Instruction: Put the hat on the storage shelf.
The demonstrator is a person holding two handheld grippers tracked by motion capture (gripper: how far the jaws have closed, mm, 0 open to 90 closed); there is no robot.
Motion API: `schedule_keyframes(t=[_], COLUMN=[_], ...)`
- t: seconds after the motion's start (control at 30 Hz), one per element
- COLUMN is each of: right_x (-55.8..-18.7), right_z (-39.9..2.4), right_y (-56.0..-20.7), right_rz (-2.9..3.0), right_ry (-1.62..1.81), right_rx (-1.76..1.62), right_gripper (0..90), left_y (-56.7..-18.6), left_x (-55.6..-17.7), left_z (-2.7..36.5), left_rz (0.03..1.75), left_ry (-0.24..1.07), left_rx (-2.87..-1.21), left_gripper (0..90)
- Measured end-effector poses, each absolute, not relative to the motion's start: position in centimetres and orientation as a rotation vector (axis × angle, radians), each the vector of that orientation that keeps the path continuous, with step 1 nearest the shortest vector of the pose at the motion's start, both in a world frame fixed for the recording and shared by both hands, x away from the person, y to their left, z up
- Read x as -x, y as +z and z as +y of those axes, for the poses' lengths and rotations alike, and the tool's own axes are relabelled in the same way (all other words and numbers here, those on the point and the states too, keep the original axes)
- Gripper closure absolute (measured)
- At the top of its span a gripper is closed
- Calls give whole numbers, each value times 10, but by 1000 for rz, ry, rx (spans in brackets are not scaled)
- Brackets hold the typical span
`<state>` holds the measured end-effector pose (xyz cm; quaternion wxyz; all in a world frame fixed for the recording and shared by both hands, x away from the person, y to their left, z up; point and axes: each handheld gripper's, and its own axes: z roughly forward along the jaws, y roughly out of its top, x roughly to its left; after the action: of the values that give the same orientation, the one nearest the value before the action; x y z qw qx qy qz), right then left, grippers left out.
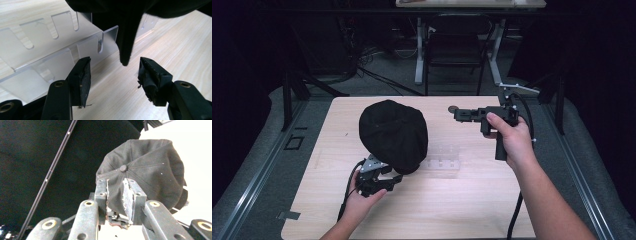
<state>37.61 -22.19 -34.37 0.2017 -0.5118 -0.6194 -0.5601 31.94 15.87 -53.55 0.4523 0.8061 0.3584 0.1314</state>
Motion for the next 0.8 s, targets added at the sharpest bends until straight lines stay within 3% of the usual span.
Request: schedule_keyframes(t=[0.8], right_x=[-323], right_z=[-230], right_y=[-359], right_rz=[-2088], right_ry=[-1611], right_rx=[1538], right_gripper=[675], left_y=[-536], left_x=[-302], left_z=[195], left_rz=[948], left_ry=[312], left_rx=[-1935], left_gripper=[426])
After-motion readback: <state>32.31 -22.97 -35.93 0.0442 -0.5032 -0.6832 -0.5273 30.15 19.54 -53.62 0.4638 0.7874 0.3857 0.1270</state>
